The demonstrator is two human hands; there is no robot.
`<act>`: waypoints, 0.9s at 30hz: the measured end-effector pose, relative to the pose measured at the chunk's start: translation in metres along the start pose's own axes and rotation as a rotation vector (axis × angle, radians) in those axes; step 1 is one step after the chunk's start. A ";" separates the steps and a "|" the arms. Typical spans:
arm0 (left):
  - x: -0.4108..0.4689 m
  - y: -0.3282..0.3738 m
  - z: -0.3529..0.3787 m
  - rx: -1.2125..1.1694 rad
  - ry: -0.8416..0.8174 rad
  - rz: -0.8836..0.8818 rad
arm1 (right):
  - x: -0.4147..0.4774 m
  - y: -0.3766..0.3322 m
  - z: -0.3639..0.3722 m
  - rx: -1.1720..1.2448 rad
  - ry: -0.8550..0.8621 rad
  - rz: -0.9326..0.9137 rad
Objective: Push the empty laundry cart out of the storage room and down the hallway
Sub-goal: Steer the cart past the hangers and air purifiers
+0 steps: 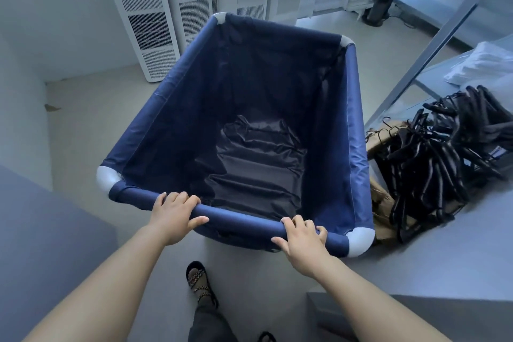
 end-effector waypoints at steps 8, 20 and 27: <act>-0.018 0.018 0.009 -0.012 -0.043 -0.014 | -0.013 0.019 0.005 -0.028 -0.026 -0.016; 0.060 -0.024 -0.030 0.025 -0.062 0.021 | 0.055 -0.013 -0.022 0.007 -0.018 0.013; 0.143 -0.057 -0.074 0.077 -0.034 0.072 | 0.131 -0.041 -0.055 -0.005 -0.018 0.049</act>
Point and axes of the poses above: each hand's wrist, its own x-axis towards the middle knuckle, its own z-axis out of the palm, y = z × x, the point moved 3 cm from there along x, towards the middle knuckle
